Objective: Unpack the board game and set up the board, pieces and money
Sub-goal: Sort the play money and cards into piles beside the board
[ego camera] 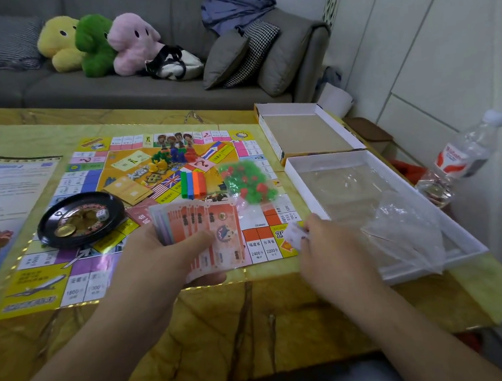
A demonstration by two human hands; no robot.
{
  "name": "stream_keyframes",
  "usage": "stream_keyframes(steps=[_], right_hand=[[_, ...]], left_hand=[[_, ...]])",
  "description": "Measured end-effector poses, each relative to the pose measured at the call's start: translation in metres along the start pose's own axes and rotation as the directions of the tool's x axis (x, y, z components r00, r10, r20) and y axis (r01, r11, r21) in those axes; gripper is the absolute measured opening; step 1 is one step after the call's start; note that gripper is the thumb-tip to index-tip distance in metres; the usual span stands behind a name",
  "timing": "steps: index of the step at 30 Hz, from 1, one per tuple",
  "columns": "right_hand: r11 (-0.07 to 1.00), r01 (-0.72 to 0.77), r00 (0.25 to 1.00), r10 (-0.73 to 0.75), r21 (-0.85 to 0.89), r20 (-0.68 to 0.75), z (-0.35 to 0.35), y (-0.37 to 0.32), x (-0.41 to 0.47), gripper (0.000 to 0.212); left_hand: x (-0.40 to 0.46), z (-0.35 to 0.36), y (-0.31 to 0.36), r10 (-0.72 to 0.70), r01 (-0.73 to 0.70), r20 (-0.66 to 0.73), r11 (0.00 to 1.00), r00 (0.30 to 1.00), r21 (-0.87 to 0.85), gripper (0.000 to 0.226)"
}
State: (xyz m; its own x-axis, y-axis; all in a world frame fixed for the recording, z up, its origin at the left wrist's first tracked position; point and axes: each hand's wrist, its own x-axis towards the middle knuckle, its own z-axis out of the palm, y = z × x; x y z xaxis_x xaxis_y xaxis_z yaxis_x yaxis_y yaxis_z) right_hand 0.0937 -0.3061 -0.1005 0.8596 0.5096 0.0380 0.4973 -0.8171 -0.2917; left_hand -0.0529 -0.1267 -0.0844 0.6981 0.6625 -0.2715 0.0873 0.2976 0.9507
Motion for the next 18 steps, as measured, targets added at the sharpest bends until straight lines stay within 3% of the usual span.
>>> stream_keyframes(steps=[2, 4, 7, 10, 12, 15, 18], right_hand=[[0.988, 0.086, 0.994, -0.076, -0.128, 0.085, 0.012, -0.006, -0.008, 0.017], [0.984, 0.104, 0.989, -0.086, -0.144, 0.124, 0.023, -0.004, -0.008, 0.027], [0.994, -0.051, 0.992, 0.041, 0.092, 0.116, 0.017, 0.003, -0.001, 0.006], [0.955, -0.139, 0.986, 0.108, 0.263, 0.129, -0.001, 0.011, -0.001, 0.023], [0.935, -0.182, 0.972, 0.125, 0.305, 0.199, -0.009, 0.012, -0.005, 0.022], [0.94, -0.229, 0.945, 0.152, 0.254, 0.289, -0.006, 0.013, -0.007, 0.009], [0.982, -0.171, 0.964, 0.151, 0.078, 0.22, 0.002, 0.007, -0.015, 0.014]], left_hand=[[0.0, 0.002, -0.001, 0.004, -0.004, -0.01, 1.0, 1.0, 0.014, 0.028], [0.0, 0.004, -0.002, 0.004, -0.004, -0.011, 1.0, 1.0, 0.022, 0.029], [0.0, 0.005, -0.002, 0.002, -0.002, 0.003, 1.0, 1.0, 0.026, 0.027], [0.0, 0.005, 0.0, 0.004, -0.005, 0.023, 1.0, 1.0, 0.018, 0.024], [-0.001, 0.006, 0.0, 0.003, -0.003, 0.028, 1.0, 1.0, 0.019, 0.022], [-0.002, 0.008, -0.002, -0.003, 0.002, 0.022, 1.0, 1.0, 0.03, 0.023], [-0.003, 0.009, -0.003, -0.011, 0.01, 0.025, 0.999, 1.0, 0.04, 0.022]])
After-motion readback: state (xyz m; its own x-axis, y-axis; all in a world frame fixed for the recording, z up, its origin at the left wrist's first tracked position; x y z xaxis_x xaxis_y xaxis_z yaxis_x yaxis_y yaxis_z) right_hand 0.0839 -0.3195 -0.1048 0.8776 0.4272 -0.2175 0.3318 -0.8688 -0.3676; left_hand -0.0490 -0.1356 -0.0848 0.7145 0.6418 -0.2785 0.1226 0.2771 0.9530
